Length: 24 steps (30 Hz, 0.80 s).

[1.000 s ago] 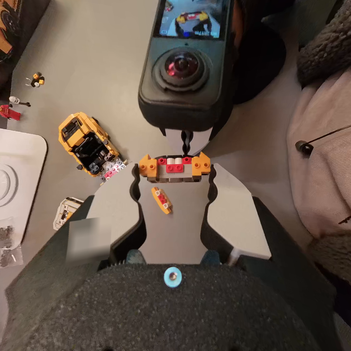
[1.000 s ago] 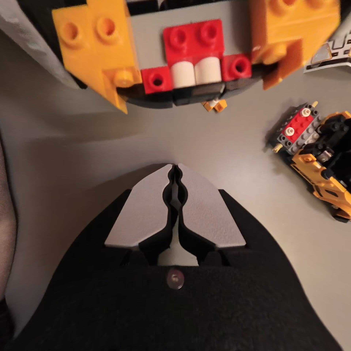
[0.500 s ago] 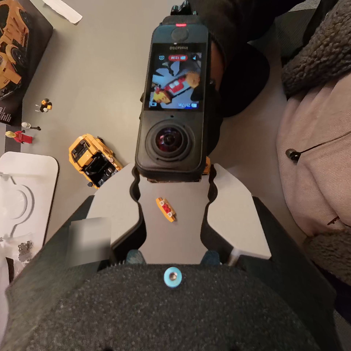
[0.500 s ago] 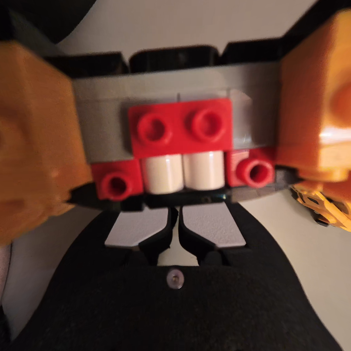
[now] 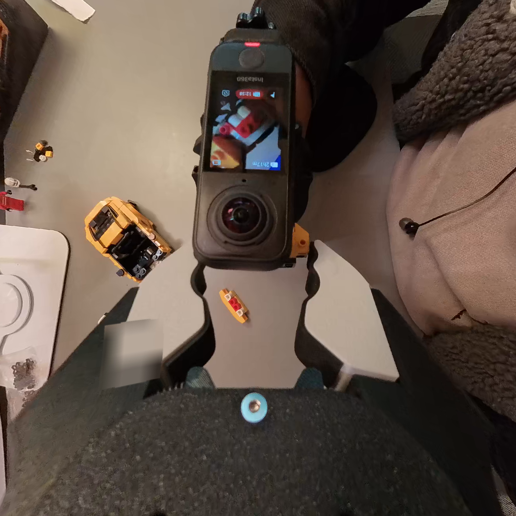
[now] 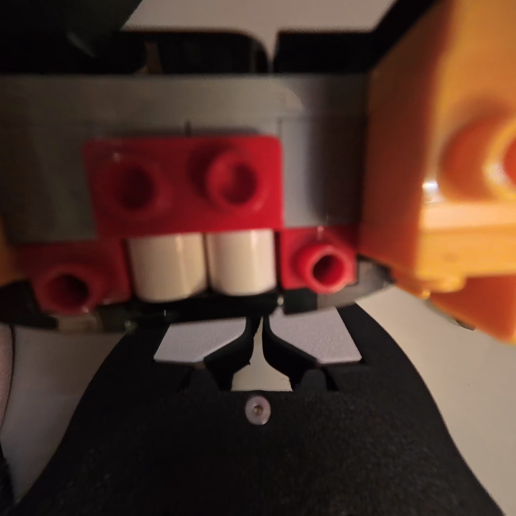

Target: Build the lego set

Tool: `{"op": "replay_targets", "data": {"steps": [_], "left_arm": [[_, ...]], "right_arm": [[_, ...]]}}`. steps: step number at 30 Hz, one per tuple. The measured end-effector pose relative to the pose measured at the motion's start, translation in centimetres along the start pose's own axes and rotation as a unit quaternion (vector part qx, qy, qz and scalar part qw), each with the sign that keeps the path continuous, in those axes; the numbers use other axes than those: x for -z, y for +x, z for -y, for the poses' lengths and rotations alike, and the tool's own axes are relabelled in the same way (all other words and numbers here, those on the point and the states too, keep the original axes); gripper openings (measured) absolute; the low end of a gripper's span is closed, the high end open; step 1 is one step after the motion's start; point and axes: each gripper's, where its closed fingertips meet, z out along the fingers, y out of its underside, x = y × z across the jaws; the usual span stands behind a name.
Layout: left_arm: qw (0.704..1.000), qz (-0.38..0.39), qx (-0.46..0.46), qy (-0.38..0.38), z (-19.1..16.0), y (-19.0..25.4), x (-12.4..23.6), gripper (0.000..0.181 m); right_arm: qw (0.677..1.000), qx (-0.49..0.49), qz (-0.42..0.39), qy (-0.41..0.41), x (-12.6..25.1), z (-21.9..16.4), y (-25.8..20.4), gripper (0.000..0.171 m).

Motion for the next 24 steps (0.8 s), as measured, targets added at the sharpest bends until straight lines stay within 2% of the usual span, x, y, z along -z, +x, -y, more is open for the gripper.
{"op": "replay_targets", "data": {"steps": [1, 9, 24], "left_arm": [[1.0, 0.0, 0.0, 0.0, 0.0, 0.0, 0.0, 0.071], [1.0, 0.009, 0.001, 0.012, -0.3, 0.0, 0.1, 0.071], [0.998, 0.016, -0.055, 0.024, -1.0, 0.5, 0.0, 0.071]], "right_arm": [[1.0, 0.001, 0.0, -0.001, 0.0, 0.0, 0.0, 0.0], [1.0, 0.008, -0.002, 0.001, 0.3, -0.2, 0.2, 0.0], [0.999, 0.035, -0.006, -0.013, 1.0, -0.9, 1.0, 0.0]]}}
